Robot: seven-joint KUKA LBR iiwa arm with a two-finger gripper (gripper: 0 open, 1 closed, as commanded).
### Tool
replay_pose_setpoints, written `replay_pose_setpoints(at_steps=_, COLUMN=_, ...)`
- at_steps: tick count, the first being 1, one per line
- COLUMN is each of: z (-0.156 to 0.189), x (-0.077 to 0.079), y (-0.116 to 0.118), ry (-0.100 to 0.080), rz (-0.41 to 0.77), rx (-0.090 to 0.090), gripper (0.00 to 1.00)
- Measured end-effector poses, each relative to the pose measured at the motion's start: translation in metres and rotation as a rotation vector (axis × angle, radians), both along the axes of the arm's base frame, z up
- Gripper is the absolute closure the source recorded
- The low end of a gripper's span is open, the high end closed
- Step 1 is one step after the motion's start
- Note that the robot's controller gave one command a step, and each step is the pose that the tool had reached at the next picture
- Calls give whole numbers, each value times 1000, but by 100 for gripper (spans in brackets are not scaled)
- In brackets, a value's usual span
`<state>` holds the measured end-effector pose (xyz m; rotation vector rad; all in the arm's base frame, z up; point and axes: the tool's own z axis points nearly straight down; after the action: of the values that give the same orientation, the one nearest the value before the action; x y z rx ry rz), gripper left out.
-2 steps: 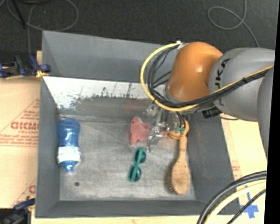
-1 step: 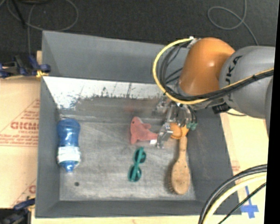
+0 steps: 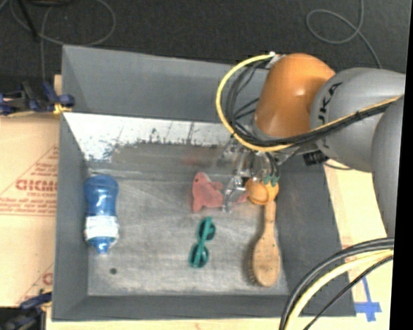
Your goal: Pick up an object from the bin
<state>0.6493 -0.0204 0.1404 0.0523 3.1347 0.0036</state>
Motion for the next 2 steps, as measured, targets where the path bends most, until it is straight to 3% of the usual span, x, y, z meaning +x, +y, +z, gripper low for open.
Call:
replay_pose_setpoints(at_steps=1, z=-67, x=-8, y=20, ry=-2, rz=-190, rx=2, gripper=0)
replay_pose_setpoints(at_steps=2, z=-65, x=7, y=21, ry=-7, rz=7, rx=-3, gripper=100)
